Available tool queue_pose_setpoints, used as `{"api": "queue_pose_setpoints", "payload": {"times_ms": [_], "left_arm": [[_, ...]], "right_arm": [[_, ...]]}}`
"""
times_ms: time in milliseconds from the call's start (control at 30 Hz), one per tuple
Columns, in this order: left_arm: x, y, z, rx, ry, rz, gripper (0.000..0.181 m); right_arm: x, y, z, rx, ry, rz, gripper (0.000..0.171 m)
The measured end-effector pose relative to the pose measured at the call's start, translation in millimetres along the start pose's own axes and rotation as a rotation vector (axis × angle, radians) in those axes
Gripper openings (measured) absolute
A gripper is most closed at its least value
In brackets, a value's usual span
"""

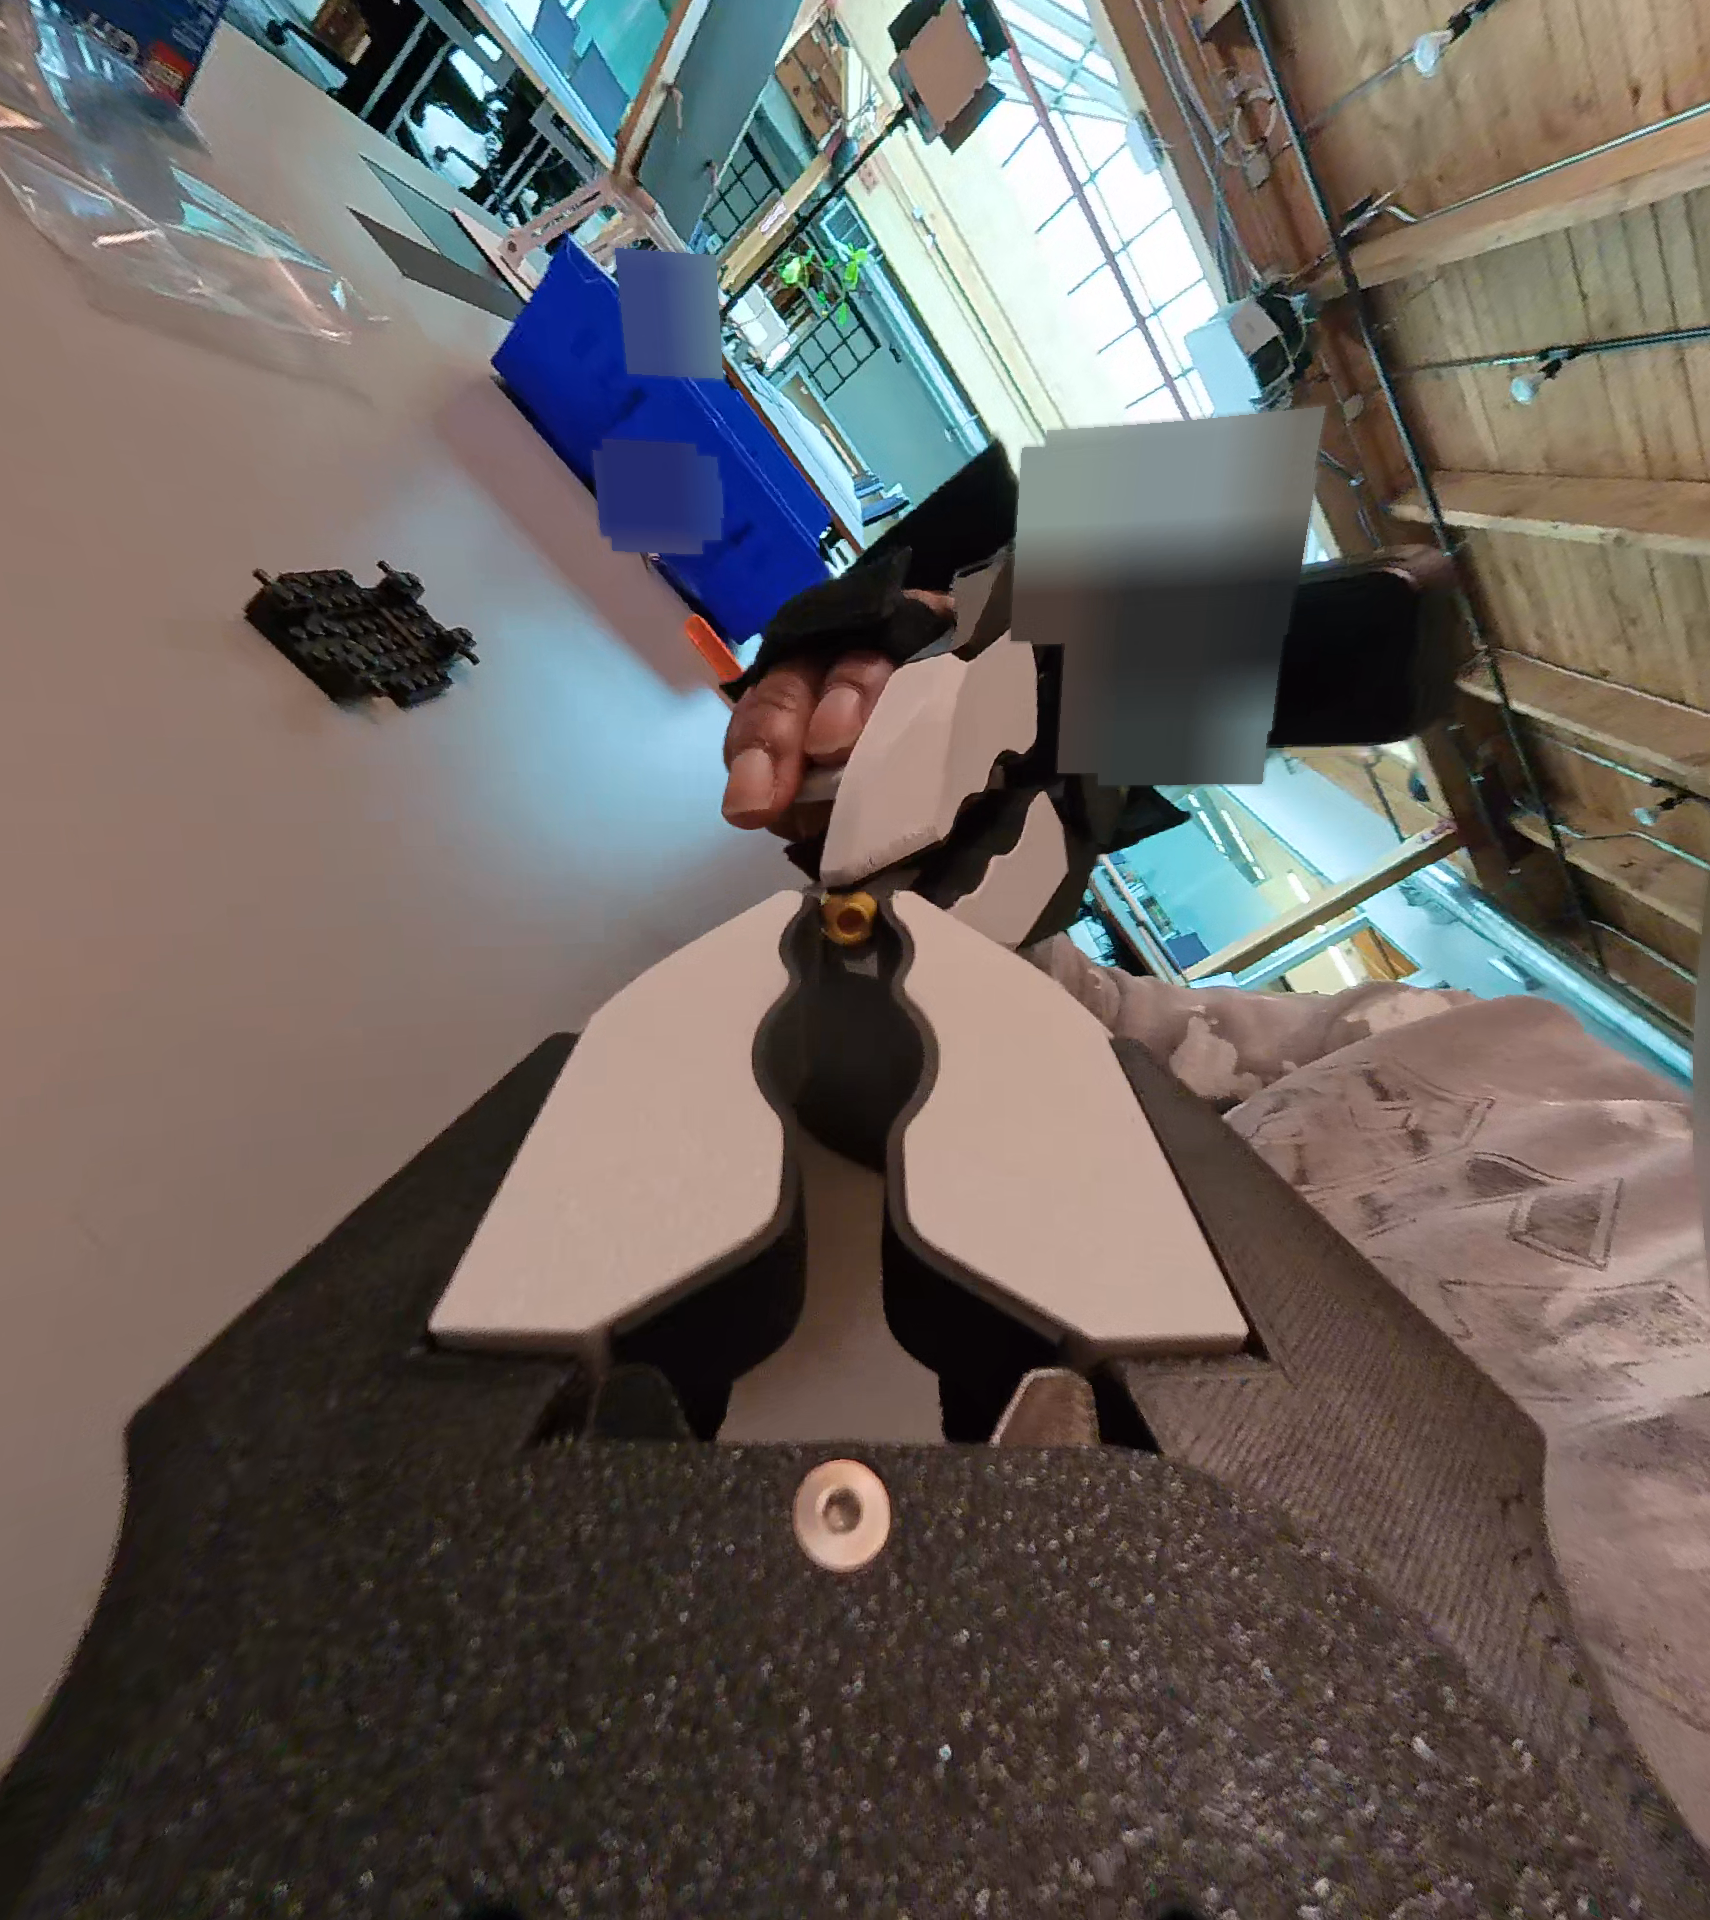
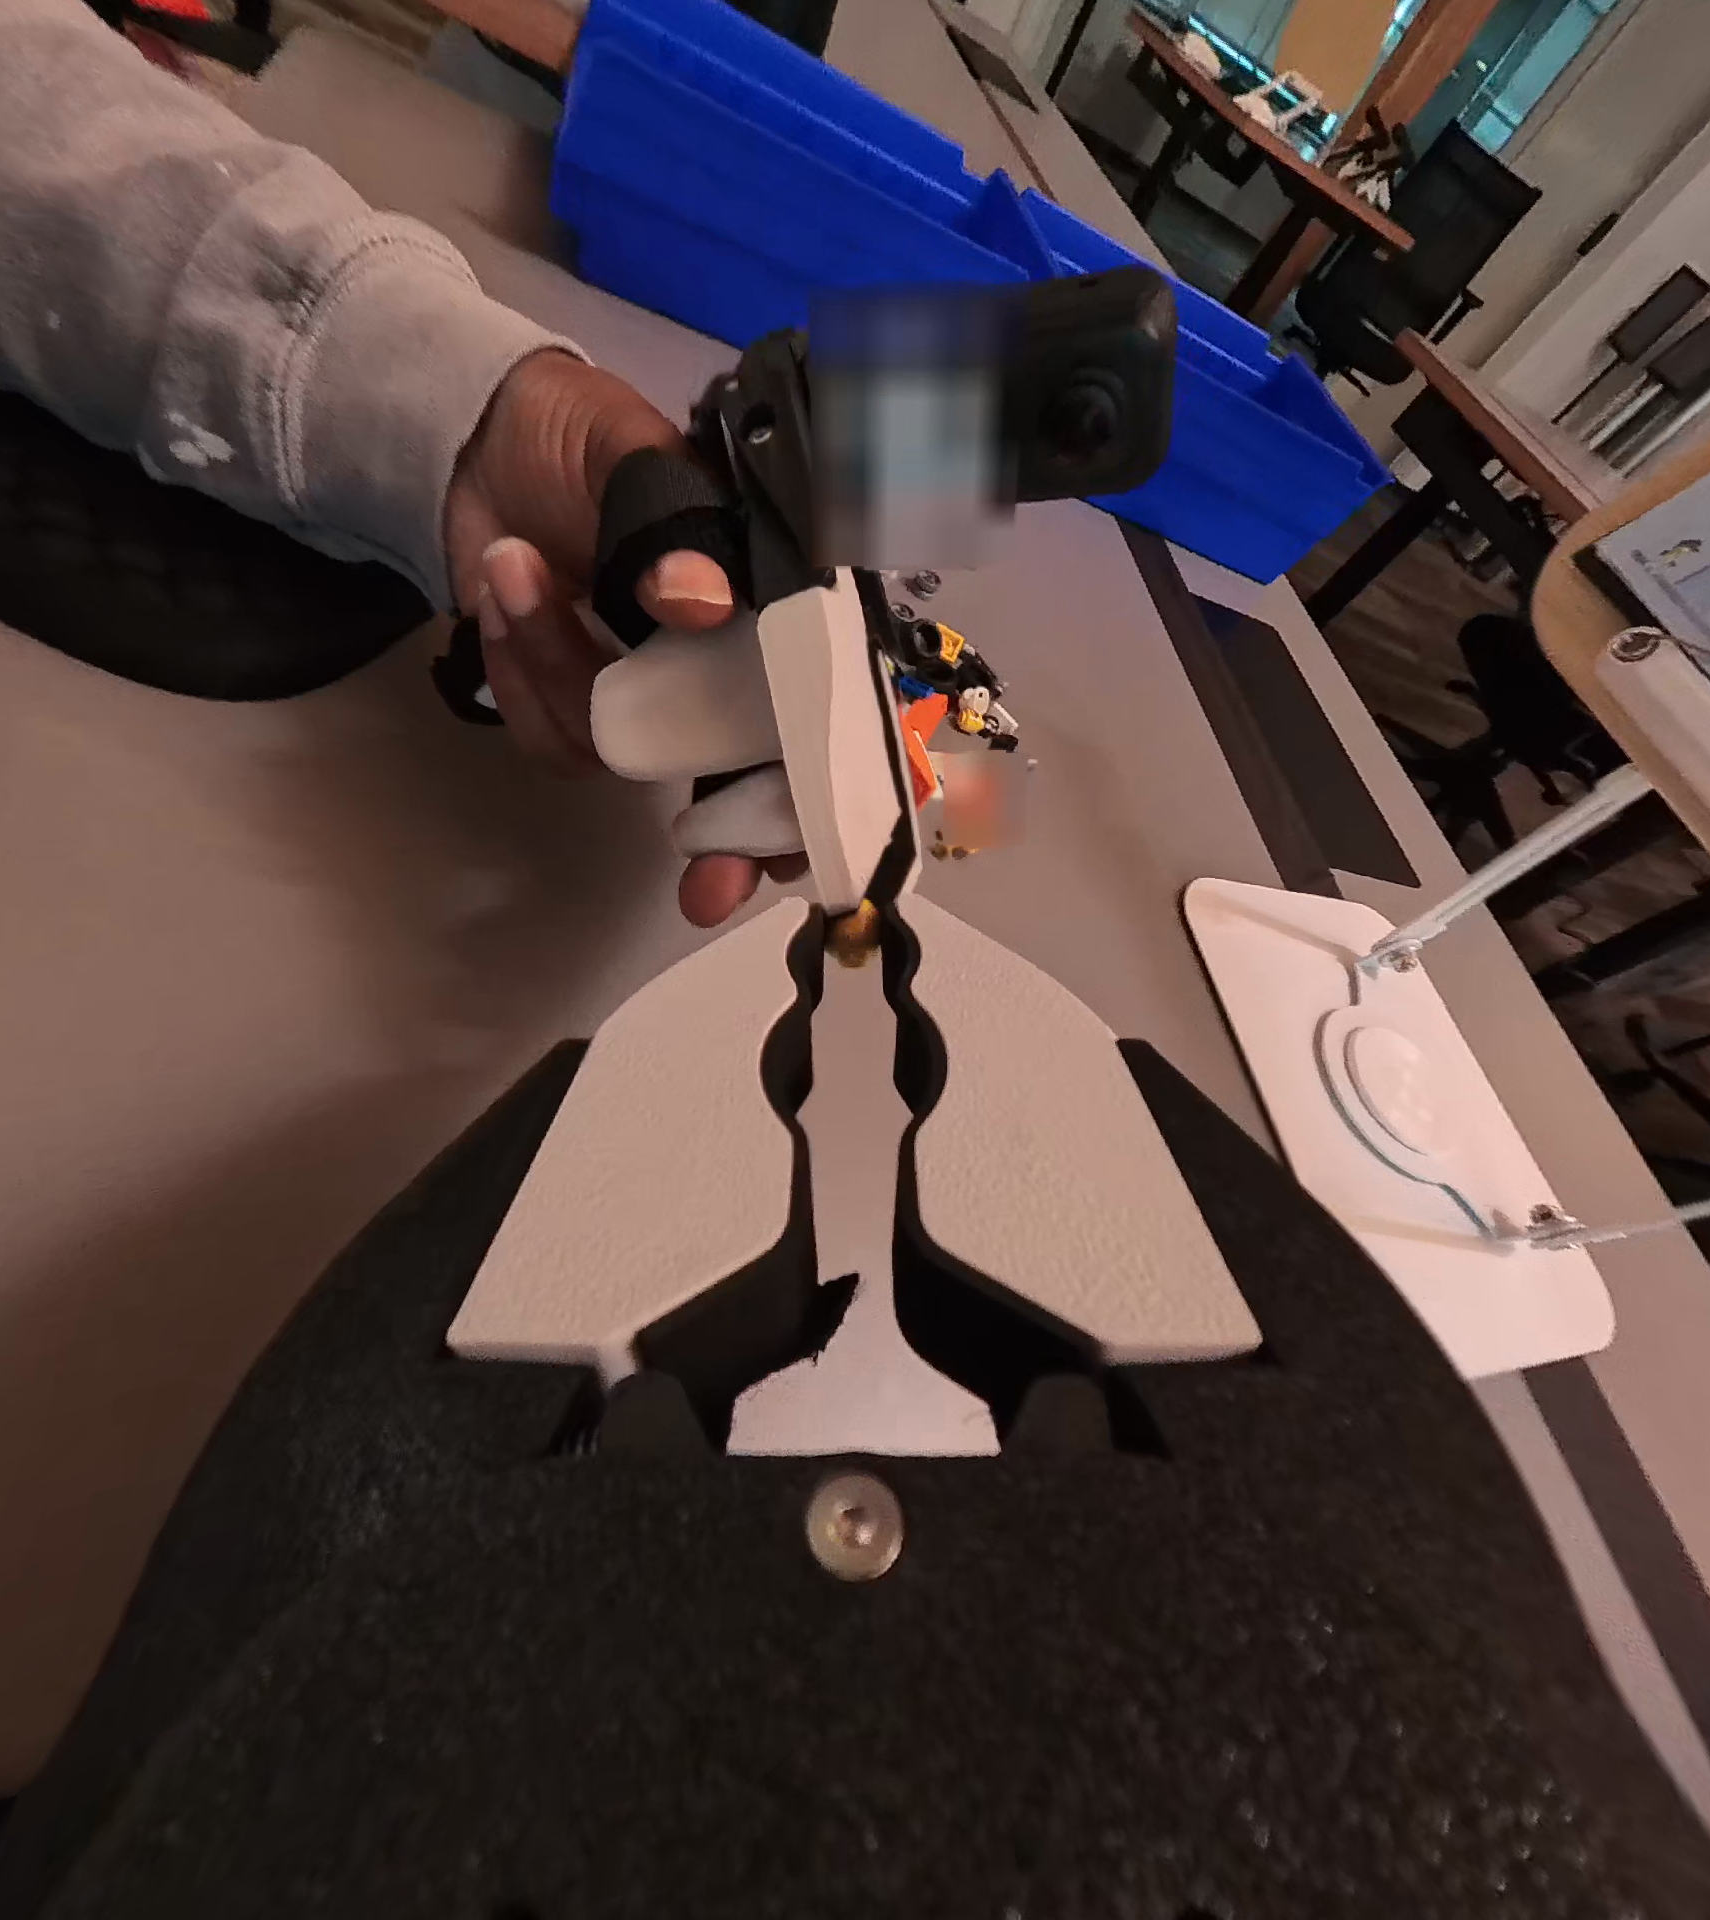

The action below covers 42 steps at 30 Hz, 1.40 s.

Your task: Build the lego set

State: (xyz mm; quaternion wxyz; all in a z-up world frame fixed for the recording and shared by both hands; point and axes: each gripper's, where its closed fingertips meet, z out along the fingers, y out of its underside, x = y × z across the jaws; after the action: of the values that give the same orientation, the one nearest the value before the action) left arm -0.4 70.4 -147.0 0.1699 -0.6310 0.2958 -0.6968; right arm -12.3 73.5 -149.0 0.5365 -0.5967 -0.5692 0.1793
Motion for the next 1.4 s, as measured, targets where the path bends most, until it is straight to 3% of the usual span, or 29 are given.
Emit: {"api": "queue_pose_setpoints", "payload": {"times_ms": [433,767,1100,1267,1400], "left_arm": [[5.5,-0.9,-12.3,0.026,0.052,-0.027,0.009],[26.3,-9.7,-14.9,0.096,0.178,0.043,0.009],[30.0,-6.1,-12.1,0.083,0.196,0.041,0.009],[21.8,-6.9,-12.0,0.074,0.118,0.085,0.015],[-2.4,-16.0,-22.6,0.047,-0.144,0.281,0.018]], "right_arm": [[-2.6,-7.7,3.4,0.026,-0.001,-0.006,0.010],[-0.3,-27.3,-10.4,0.179,-0.051,0.139,0.011],[-3.2,-27.6,-5.6,0.139,-0.027,0.079,0.010],[-1.2,-16.8,-4.2,0.037,-0.050,0.056,0.009],[10.7,7.0,-5.7,-0.152,-0.112,0.040,0.009]]}}
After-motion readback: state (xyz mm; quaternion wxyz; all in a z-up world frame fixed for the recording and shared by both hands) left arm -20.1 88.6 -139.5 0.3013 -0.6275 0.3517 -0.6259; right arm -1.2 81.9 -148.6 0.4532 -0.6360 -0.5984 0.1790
